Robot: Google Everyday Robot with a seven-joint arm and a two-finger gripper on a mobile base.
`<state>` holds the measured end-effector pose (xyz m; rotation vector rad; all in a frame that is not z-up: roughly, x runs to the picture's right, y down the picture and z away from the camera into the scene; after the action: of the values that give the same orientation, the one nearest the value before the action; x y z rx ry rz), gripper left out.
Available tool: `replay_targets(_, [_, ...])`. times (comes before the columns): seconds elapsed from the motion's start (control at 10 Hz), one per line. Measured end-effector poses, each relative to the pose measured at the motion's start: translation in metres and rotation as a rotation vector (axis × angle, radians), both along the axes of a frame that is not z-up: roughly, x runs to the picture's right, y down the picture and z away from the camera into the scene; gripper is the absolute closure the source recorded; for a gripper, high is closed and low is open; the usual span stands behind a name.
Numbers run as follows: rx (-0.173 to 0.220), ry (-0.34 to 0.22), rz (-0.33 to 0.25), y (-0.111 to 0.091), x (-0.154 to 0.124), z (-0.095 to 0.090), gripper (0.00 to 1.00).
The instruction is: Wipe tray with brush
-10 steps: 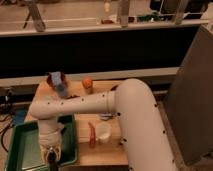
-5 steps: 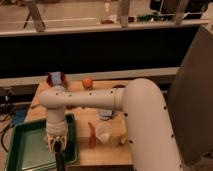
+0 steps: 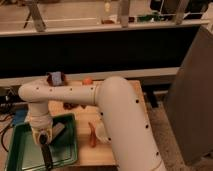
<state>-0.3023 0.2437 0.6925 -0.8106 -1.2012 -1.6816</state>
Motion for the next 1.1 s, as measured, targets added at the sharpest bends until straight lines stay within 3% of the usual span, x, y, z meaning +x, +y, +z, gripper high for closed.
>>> replay_targets(0.5, [-0.017, -0.105, -0.088, 0.005, -0.049, -0.005, 1.00])
replay_targets(1.1, [-0.081, -0.216, -0.174, 0.055, -0.100, -0.021, 1.00])
